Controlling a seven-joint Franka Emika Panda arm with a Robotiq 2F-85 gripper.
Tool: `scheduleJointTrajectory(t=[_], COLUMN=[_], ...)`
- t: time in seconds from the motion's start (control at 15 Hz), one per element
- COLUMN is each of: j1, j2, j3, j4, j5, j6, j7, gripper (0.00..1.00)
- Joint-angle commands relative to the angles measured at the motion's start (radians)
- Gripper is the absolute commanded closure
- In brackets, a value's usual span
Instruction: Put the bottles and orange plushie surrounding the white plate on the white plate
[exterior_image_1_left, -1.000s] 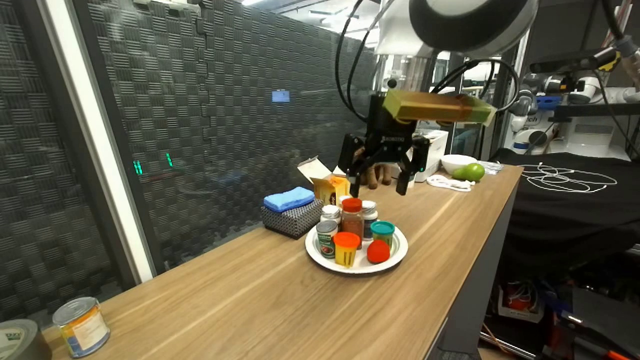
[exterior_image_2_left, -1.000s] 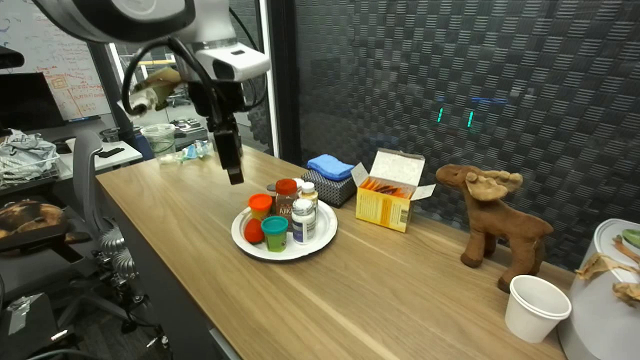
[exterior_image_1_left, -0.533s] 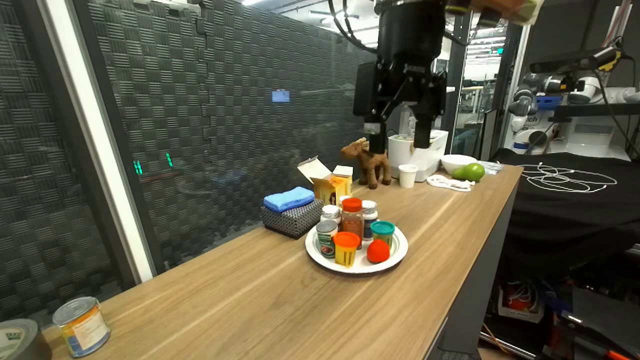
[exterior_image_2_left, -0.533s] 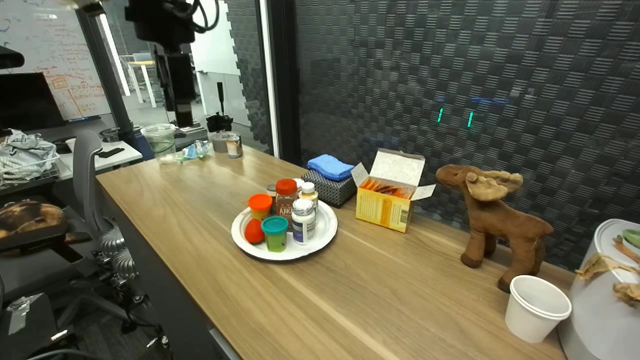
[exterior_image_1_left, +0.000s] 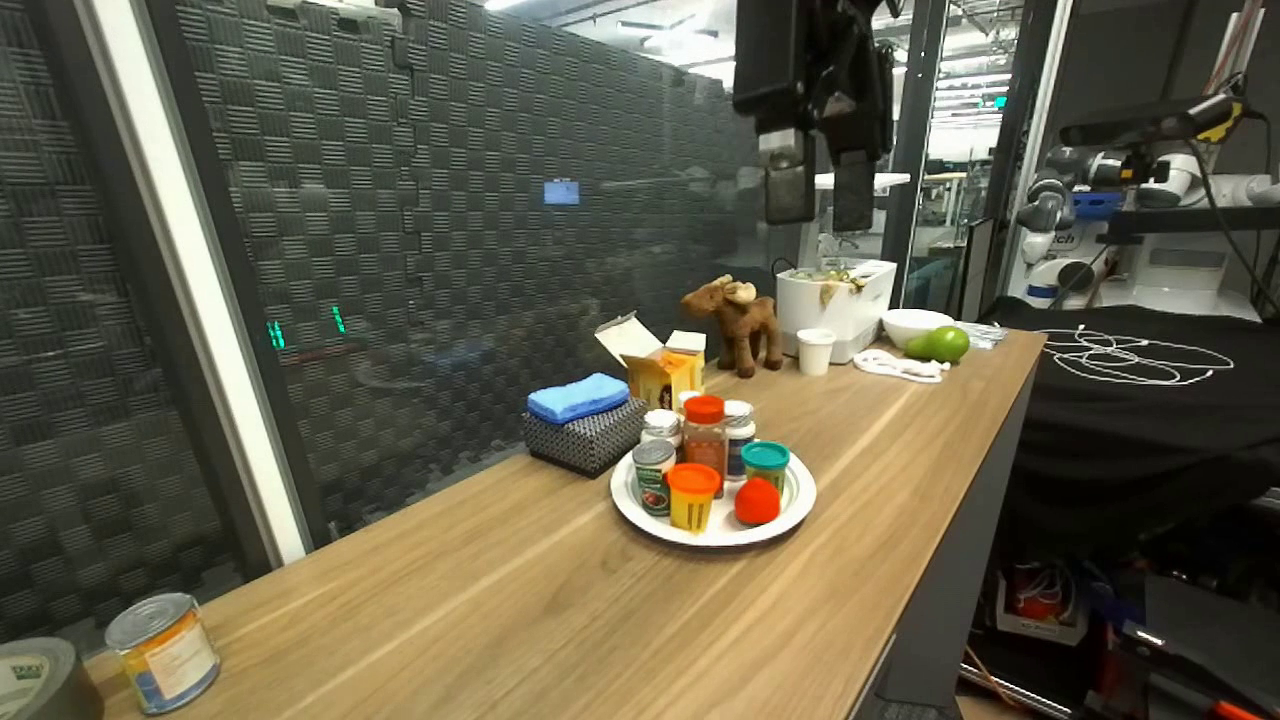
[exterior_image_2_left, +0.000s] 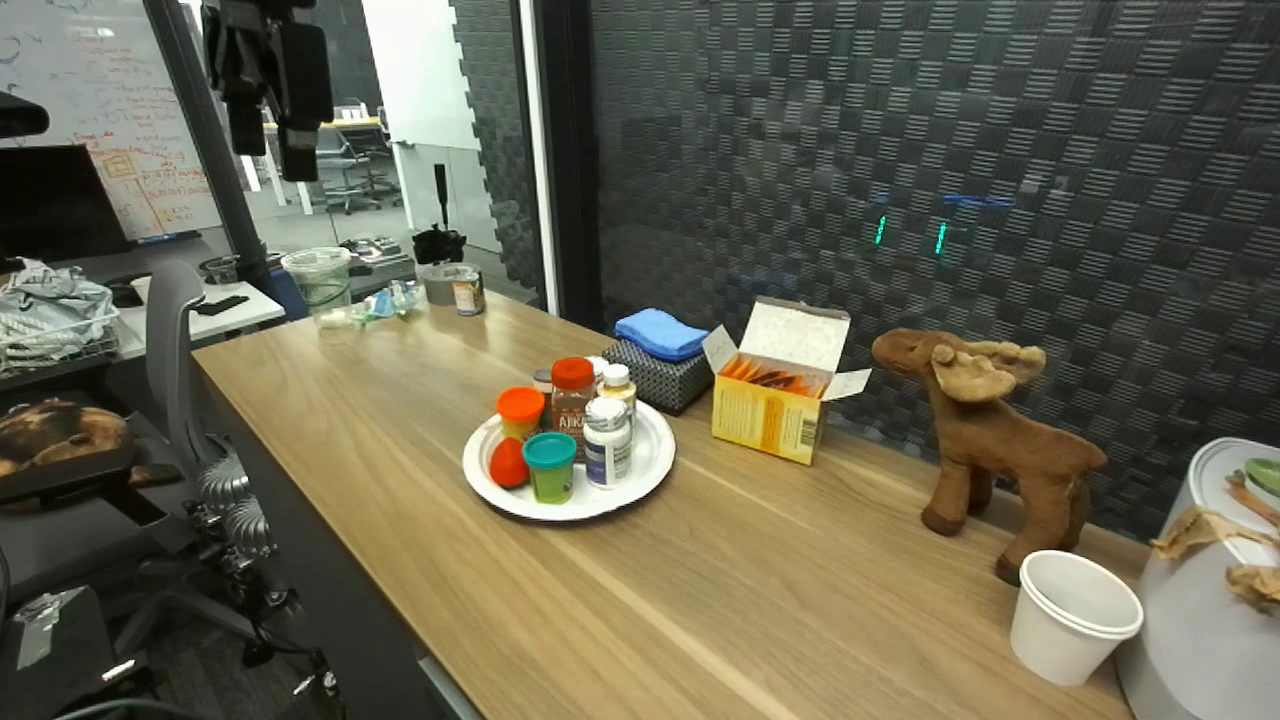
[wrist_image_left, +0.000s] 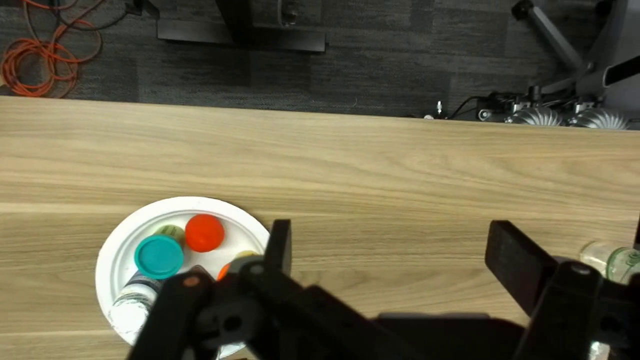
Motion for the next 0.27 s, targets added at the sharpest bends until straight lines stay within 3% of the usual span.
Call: scheduleJointTrajectory(t=[0.0, 0.2], j1=[-0.012, -0.012], j2=[0.001, 0.001], j3=[0.010, 0.010], j4=[0.002, 0.002], j5=[0.002, 0.002], j6=[-0.004, -0.004], j7=[-0.004, -0.008], gripper=[0.00, 0.00])
